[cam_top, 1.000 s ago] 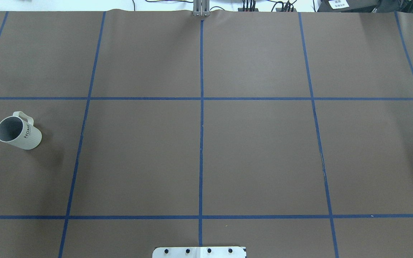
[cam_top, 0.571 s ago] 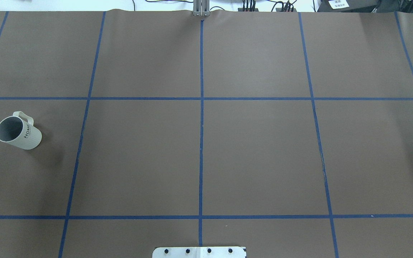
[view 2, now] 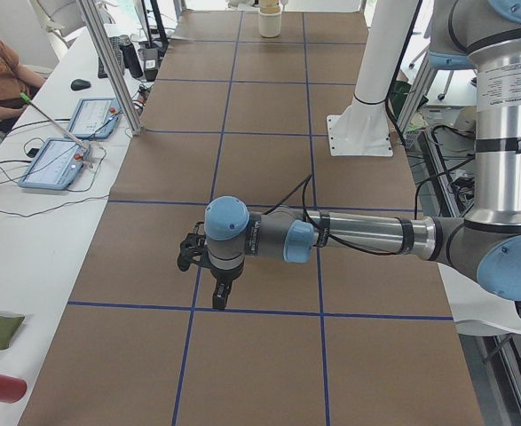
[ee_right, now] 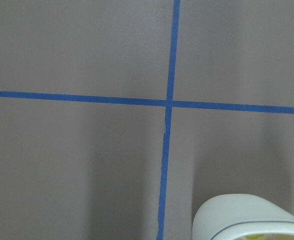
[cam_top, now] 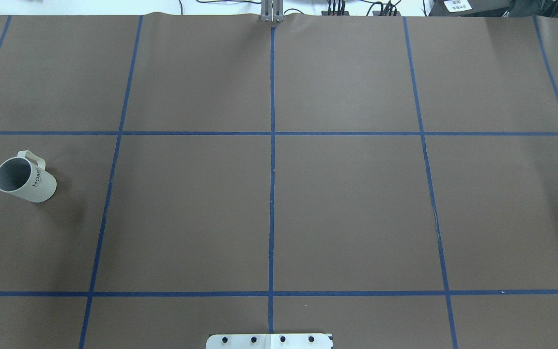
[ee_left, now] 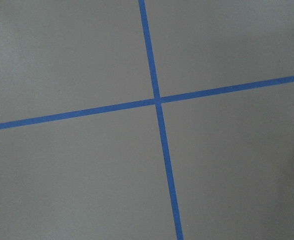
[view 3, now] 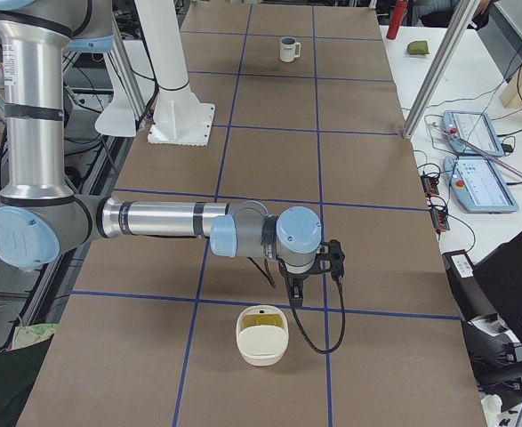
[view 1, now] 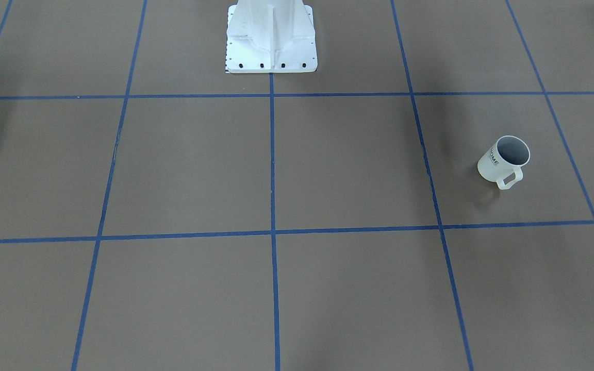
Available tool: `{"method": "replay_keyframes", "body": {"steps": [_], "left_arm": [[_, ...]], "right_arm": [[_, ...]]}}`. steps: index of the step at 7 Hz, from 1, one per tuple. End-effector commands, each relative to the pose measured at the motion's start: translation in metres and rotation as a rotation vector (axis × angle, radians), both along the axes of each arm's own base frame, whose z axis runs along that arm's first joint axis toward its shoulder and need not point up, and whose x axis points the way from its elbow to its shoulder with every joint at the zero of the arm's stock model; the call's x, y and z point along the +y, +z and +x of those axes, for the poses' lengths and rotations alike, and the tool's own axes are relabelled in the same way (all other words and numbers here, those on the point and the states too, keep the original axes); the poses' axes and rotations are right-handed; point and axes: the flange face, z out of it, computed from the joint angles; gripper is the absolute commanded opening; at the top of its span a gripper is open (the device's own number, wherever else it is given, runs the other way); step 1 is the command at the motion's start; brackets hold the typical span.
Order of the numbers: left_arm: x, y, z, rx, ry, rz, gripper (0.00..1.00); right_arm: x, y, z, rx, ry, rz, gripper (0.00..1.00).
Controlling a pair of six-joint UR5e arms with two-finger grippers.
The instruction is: Left arm hands cup to right arm to dump lemon
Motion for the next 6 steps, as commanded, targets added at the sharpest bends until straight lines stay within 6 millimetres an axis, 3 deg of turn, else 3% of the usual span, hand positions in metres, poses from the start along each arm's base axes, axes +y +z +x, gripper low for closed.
{"method": "replay_keyframes", "body": {"steps": [1,6], "left_arm": [[0.0004,0.0011,-0.0006,-0.009,-0.001,-0.001,1.0],[0.0006,0.0034,-0.002,-0.018,-0.005,-0.006,1.0]], "right_arm": [[0.001,0.0033,0.0057,0.035,0.031,-0.029,1.0],[0.0011,0.0042,0.0058,0.036,0.038,-0.038,1.0]]}}
